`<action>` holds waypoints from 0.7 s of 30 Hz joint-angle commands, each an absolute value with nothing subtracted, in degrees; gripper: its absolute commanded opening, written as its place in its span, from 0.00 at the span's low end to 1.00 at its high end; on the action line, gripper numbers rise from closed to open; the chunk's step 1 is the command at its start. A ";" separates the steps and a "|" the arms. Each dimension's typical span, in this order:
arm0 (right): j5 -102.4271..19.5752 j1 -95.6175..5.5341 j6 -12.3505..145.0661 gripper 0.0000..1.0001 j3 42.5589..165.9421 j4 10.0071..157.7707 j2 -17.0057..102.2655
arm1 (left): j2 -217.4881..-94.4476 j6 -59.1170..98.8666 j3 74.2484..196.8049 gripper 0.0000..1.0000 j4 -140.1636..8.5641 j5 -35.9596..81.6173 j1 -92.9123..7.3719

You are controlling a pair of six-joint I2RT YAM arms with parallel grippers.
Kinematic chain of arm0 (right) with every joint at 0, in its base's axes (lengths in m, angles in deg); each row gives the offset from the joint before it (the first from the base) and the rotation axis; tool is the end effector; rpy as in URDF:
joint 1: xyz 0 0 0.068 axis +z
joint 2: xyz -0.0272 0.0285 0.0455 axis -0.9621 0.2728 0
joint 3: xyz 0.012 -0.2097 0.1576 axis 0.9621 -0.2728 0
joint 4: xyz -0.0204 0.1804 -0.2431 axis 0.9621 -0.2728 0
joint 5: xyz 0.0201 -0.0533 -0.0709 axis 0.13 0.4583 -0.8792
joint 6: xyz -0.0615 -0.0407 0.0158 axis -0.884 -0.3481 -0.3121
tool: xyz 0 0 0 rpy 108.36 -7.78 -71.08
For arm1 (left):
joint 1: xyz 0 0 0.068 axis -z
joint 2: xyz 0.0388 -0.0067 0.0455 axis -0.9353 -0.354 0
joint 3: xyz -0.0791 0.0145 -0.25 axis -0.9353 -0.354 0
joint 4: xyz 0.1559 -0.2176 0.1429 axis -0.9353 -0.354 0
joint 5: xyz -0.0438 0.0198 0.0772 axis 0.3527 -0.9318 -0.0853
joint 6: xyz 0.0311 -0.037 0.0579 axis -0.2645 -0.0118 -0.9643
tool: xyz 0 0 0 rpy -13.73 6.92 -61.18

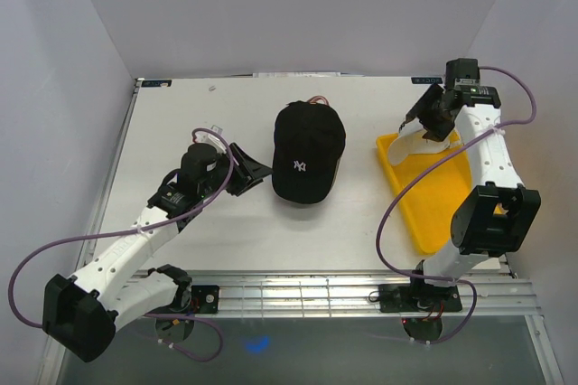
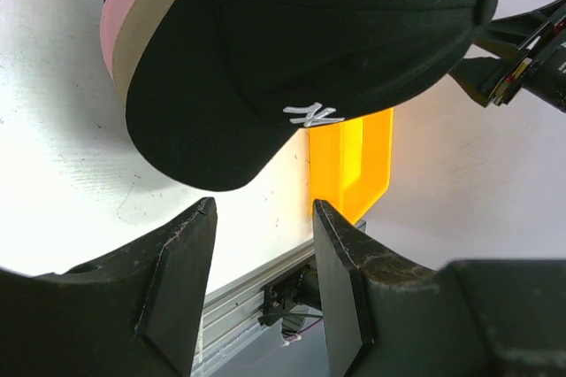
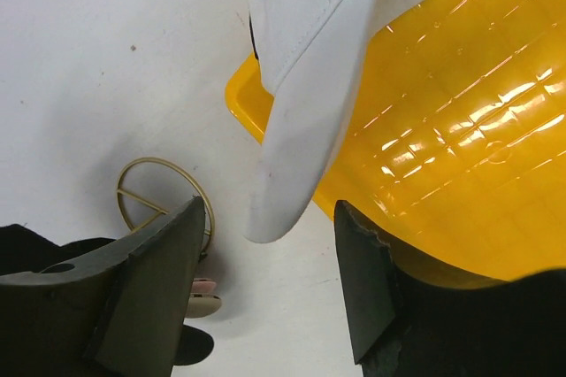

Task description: Stack the hats

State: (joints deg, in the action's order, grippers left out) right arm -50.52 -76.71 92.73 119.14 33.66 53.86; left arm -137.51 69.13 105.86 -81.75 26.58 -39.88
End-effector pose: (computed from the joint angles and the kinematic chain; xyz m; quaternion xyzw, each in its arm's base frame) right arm 0.4044 -0.0194 0.3083 0.2944 0.9003 0.0731 0.3123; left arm 0.2522 -0.1574 0.2472 -0.1797 0.8363 -0.4247 0.2964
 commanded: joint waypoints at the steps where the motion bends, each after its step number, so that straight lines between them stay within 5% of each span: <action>1: -46.79 -78.64 96.63 0.66 118.97 36.31 53.66 | -135.32 67.88 107.48 0.57 -83.46 26.70 -39.74; 14: -41.60 -79.00 96.55 0.57 112.82 40.98 55.68 | -135.41 68.15 108.01 0.57 -83.81 26.78 -39.74; 21: -41.07 -79.27 94.70 0.18 110.62 41.33 54.37 | -135.23 68.32 108.01 0.57 -84.25 26.35 -39.74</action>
